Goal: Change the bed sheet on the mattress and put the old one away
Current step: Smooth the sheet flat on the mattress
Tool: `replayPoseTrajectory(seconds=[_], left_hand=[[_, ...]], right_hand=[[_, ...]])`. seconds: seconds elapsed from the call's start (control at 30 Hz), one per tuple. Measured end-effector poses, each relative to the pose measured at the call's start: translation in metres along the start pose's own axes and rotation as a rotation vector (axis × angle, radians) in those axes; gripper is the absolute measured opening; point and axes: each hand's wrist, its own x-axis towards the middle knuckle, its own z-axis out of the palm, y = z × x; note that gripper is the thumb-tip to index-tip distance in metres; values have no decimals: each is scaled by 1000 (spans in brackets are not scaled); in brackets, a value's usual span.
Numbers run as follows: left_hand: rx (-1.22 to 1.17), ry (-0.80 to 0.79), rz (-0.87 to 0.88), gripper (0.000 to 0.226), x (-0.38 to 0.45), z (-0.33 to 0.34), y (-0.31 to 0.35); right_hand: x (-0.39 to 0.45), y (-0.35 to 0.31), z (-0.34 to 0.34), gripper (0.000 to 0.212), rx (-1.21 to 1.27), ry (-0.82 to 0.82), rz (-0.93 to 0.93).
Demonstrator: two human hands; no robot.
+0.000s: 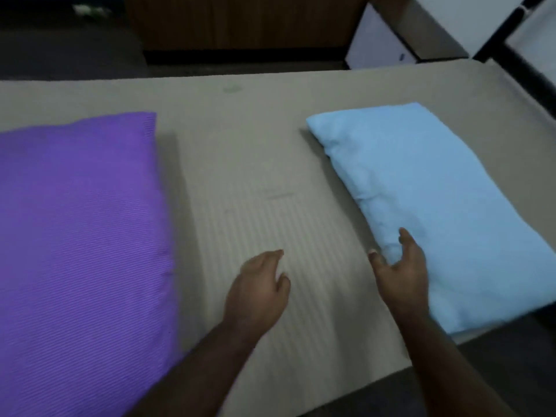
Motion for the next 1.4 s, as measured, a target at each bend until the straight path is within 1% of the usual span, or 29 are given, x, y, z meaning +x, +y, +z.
replayPoseTrajectory(seconds=[0.07, 0.17, 0.23, 0.27, 0.33, 0.37, 0.4, 0.43, 0.5, 0.57, 0.63, 0.7, 0.73, 0.77, 0.8, 0.87, 0.9, 0.93, 0.97, 1.0, 1.03, 1.07, 1.1, 1.13, 1.17, 1.23, 1.3, 1.37, 1.4], left_hand=[[-217, -152, -112, 59, 22, 45, 57], [-497, -286, -334, 58, 60, 96, 144], [-827, -351, -491, 45, 82, 127, 188], [-996, -372, -530, 47, 90, 142, 203], [-1206, -363, -521, 64, 103, 172, 223], [-1255, -313, -512, 72, 108, 178, 225], [-1279, -247, -502, 71, 114, 183, 226], [-1274, -173, -496, 64, 120, 183, 232], [-1251, -20, -449, 43, 129, 168, 245], [-1169, 179, -369, 29, 136, 133, 239], [-1006, 401, -300, 32, 139, 79, 206], [-755, 533, -245, 28, 134, 22, 156], [-678, 507, -235, 21, 128, 3, 134], [-665, 403, -261, 12, 121, -7, 113], [-718, 270, -326, 6, 116, -11, 99], [-785, -49, -360, 11, 106, -15, 65], [-651, -73, -275, 14, 98, -25, 46], [-520, 10, -243, 26, 81, -28, 25], [-470, 26, -126, 37, 64, -25, 19], [-342, 4, 72, 41, 43, -17, 23], [-81, 13, 115, 41, 37, -15, 33], [28, 136, 135, 43, 38, 2, 57], [133, 237, 290, 47, 31, 23, 74], [148, 195, 423, 49, 17, 49, 89], [111, 119, 480, 49, 8, 78, 94], [18, -58, 431, 48, 2, 134, 104], [30, -89, 356, 53, 5, 173, 105], [163, -95, 305, 62, 11, 201, 100], [238, -103, 291, 65, 16, 210, 99]], right_hand=[[26, 30, -33, 70, -12, 53, 11], [66, 74, -77, 61, -47, 152, -5], [96, 104, -109, 61, -78, 257, 0], [114, 122, -127, 66, -108, 299, 43], [146, 162, -167, 89, -134, 305, 233], [156, 177, -182, 100, -82, 252, 364], [162, 189, -190, 104, 39, 165, 479], [166, 199, -192, 98, 186, 80, 574], [163, 198, -172, 66, 392, -9, 546], [151, 179, -130, 42, 500, 27, 373], [128, 142, -80, 35, 620, 13, 241], [92, 103, -28, 46, 659, -23, 243], [70, 80, -4, 56, 672, -34, 266], [45, 56, 16, 62, 667, -52, 246], [19, 38, 37, 62, 676, -83, 182], [-25, 5, 60, 59, 686, -257, 49], [-41, -5, 64, 56, 673, -364, -22], [-51, -9, 66, 53, 643, -451, -92], [-58, -8, 64, 49, 609, -490, -137], [-60, -2, 61, 45, 586, -473, -147], [-58, 9, 57, 41, 557, -402, -108], [-52, 24, 51, 37, 531, -299, -51], [-44, 43, 45, 36, 471, -188, 1], [-33, 67, 42, 38, 366, -97, 26], [-23, 86, 39, 40, 214, -53, -10], [-7, 113, 42, 47, -99, -125, -195], [1, 131, 53, 53, -281, -211, -340], [6, 152, 50, 60, -399, -200, -387], [8, 168, 39, 64, -433, -163, -350]])
